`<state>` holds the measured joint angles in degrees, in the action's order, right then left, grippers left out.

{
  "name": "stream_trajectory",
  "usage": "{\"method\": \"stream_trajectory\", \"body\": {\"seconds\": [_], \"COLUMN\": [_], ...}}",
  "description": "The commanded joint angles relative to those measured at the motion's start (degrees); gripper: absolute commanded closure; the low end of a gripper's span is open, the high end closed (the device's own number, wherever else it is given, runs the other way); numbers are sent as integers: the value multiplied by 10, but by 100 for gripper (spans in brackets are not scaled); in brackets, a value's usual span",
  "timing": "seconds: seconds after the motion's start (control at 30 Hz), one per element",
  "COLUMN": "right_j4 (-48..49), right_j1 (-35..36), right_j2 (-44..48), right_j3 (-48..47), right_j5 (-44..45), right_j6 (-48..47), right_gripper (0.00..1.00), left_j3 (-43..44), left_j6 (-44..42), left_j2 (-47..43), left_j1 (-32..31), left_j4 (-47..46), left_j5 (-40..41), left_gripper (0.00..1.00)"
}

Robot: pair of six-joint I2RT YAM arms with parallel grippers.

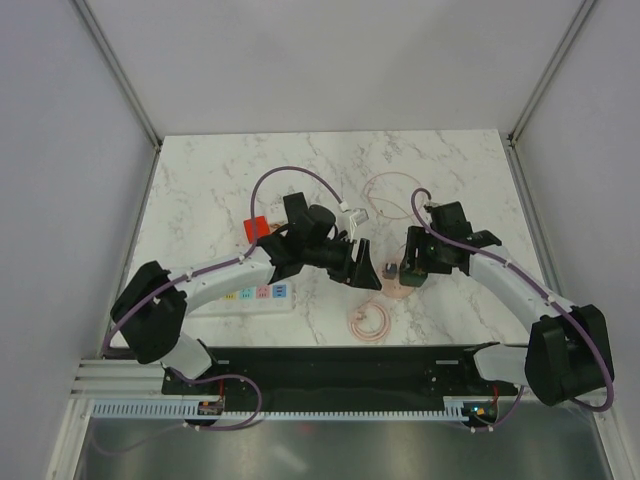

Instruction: Pull the plug off the socket

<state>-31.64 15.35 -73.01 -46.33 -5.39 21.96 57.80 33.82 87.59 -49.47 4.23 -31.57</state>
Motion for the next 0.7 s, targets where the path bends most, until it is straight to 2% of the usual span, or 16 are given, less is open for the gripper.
{"method": "stream_trajectory", "body": {"seconds": [0.0,0.1,0.2,0.33,0.53,0.6,0.67], "right_j4": [-11,-15,-25,-46,-63,-66,-70], "right_j1": [15,16,17,19,19,20,20], "right_j2": [32,30,20,16,16,16,13], "right_j3": [0,5,-1,-23,-52,-61,-75], "right_j5": [-21,-31,-39,-9,-21,-29,-30], "right_j6": [27,22,10,-13,-39,-45,-52], "right_gripper": [56,53,46,39,24,18,16], "left_j3": [13,18,21,13,-15,-38,-70], "left_j6": [-2,-20,-15,4,-44,-65,-78], "left_j2": [5,23,40,52,45,45,50], "left_j1": [1,1,2,1,-3,-7,-8], "left_j4": [-22,-16,-16,-34,-107,-186,-240], "left_j5": [33,55,79,85,92,96,99], "left_gripper": [29,30,35,38,33,31,30]}}
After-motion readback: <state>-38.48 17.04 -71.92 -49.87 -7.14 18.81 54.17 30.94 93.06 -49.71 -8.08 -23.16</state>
